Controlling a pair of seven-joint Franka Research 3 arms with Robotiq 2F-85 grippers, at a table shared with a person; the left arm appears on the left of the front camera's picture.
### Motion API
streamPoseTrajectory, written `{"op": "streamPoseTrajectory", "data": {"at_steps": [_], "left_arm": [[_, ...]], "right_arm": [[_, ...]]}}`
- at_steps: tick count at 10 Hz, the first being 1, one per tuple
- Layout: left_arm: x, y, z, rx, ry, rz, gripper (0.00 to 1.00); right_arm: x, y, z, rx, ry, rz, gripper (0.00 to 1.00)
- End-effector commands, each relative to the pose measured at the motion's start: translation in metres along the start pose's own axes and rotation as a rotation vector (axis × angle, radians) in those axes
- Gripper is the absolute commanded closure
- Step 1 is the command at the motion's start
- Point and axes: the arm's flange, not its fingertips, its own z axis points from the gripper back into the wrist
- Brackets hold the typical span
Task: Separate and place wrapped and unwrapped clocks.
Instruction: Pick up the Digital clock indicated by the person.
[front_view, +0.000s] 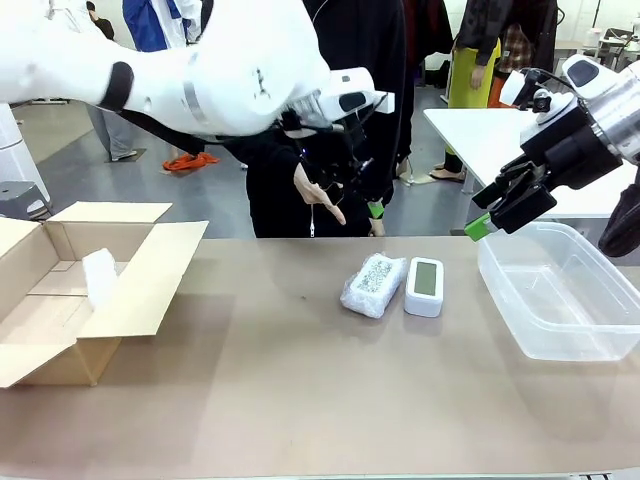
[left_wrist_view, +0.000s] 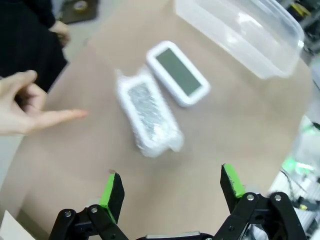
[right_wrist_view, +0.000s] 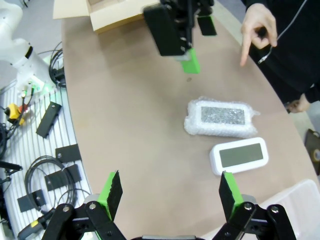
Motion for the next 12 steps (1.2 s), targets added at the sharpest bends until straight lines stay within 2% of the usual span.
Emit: {"op": "streamPoseTrajectory", "data": {"at_steps": [1,2,6,7,9,12], "left_arm": [[0.006,-0.006,-0.004,0.08,-0.019,-0.031,0.0],[0.0,0.0,0.0,0.0,0.0,0.0,0.0],[0.002,0.0,-0.008,0.026,-0.011,-0.006,0.0],[0.012,0.002,-0.038,0.026,0.003,0.008,0.0],[0.018,0.002,-0.068,0.089,0.076,0.036,0.0],[0.027,0.001,-0.111,0.092,0.159,0.054,0.0]], "right_arm": [[0.001,-0.003,0.0,0.027,-0.026,0.009,0.0],[0.001,-0.003,0.0,0.027,-0.026,0.009,0.0],[0.001,-0.003,0.0,0.027,-0.026,0.009,0.0],[0.001,-0.003,0.0,0.027,-0.026,0.009,0.0],[0.001,-0.003,0.0,0.027,-0.026,0.009,0.0],[0.001,-0.003,0.0,0.027,-0.026,0.009,0.0]]}}
